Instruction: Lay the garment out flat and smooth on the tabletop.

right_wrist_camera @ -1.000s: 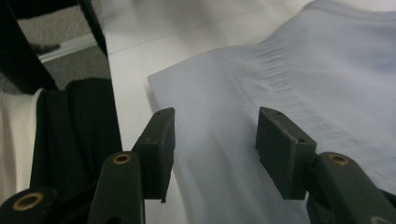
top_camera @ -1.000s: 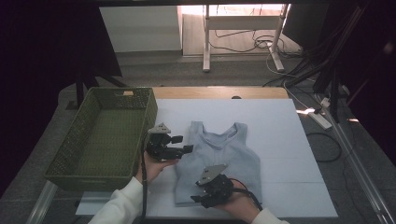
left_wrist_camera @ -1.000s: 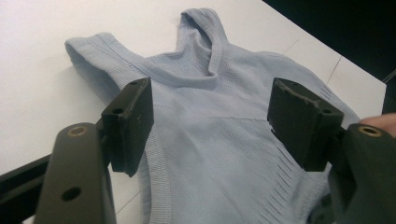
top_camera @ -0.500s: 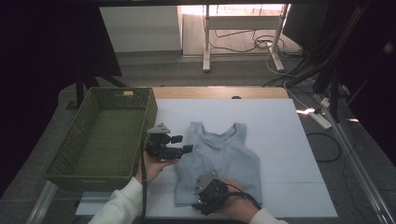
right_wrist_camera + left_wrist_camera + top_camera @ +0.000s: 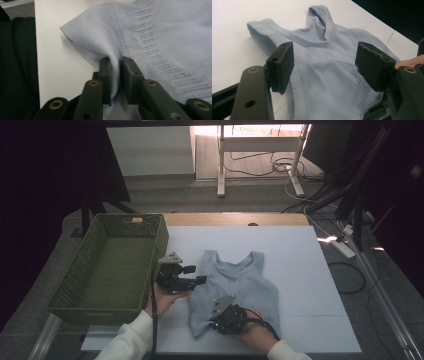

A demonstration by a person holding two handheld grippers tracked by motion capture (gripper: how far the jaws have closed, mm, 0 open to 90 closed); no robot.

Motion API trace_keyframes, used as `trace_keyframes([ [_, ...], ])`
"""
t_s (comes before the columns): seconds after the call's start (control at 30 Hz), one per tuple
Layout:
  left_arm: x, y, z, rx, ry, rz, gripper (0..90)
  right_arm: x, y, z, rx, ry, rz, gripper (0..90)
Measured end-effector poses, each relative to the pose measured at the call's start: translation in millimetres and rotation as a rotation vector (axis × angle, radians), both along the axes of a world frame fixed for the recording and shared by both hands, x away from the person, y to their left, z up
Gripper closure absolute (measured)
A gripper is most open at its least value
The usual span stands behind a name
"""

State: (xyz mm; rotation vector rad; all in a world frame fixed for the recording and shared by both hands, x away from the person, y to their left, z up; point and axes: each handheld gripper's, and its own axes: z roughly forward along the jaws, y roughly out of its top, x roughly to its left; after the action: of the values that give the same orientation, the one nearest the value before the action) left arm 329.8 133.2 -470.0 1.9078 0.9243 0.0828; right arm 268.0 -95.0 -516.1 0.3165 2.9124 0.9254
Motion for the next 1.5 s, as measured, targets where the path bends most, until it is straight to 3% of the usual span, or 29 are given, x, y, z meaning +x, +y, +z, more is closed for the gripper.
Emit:
trace_keyframes([
  [0.13, 0.9, 1.8, -0.2, -0.001, 0.001, 0.002, 32.2, 0.6, -2.5, 3.0, 0.023, 0.048, -0.016, 82.0],
  [0.27, 1.3, 2.7, 0.1, -0.004, 0.001, 0.004, 32.2, -4.0, -8.4, 15.0, 0.120, 0.113, -0.018, 82.5],
  [0.37, 1.6, 2.4, 0.2, -0.005, 0.001, 0.004, 32.2, -12.1, -9.8, 20.7, 0.153, 0.140, 0.008, 82.4],
  [0.67, 1.5, 1.1, 0.1, -0.004, 0.002, 0.003, 32.2, -21.3, 0.0, 9.2, 0.143, 0.134, 0.043, 80.1],
  [0.83, 1.2, 2.2, 0.1, -0.004, 0.002, 0.004, 32.2, -21.2, -2.0, 11.0, 0.159, 0.121, 0.041, 61.5],
  [0.97, 1.2, 2.5, 0.3, -0.006, 0.001, 0.005, 32.2, -14.5, -17.9, 27.3, 0.229, 0.078, -0.035, 53.7],
  [1.03, 1.5, 2.2, 0.1, -0.005, 0.002, 0.004, 32.2, -7.9, -26.5, 33.0, 0.239, 0.042, -0.078, 53.0],
  [1.27, 1.4, 1.1, 0.3, -0.003, 0.000, 0.002, 32.1, 19.5, -62.7, 36.6, 0.188, -0.038, -0.253, 49.5],
  [1.5, 1.1, 2.4, 0.8, -0.006, -0.002, 0.005, 32.2, 43.8, -101.4, 36.4, 0.165, -0.061, -0.439, 47.9],
])
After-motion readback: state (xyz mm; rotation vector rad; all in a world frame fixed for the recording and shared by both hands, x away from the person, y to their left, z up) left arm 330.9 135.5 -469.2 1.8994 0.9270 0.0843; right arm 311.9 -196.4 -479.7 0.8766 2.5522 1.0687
